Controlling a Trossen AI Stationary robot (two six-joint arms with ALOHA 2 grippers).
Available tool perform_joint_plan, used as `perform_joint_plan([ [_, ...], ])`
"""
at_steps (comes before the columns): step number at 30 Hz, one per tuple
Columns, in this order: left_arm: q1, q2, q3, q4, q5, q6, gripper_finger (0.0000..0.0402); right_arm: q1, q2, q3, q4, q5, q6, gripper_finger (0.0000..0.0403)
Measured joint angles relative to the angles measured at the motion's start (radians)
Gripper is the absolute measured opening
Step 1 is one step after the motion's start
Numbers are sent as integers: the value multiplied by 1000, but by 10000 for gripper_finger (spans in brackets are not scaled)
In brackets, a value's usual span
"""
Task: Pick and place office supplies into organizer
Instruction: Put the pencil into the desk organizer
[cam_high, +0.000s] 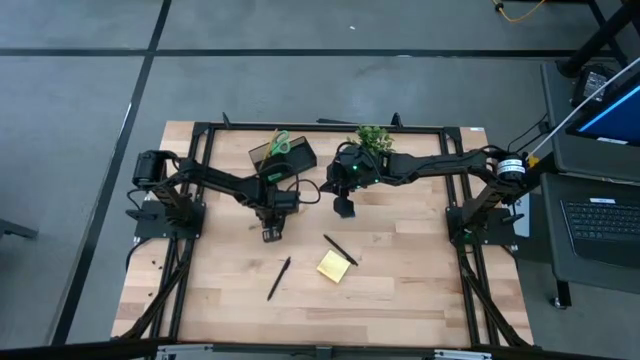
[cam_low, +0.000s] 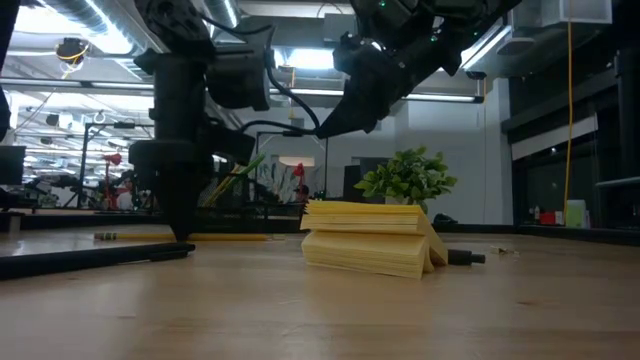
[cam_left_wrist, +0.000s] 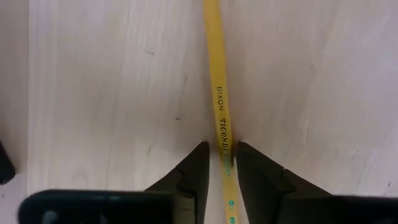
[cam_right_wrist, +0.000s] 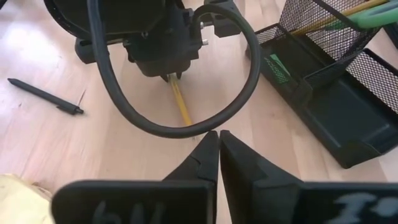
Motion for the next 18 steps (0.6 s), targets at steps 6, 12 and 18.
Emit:
perform_joint_plan([
  [6, -2, 1, 0, 2, -4, 26, 47, 0, 0, 0, -1, -1, 0, 19],
  [12, -2, 1, -1, 2, -9, 26, 35, 0, 0, 1, -4, 0, 0, 19],
  [18, -2, -1, -1, 2, -11, 26, 27, 0, 0, 1, -5, 0, 0, 19],
])
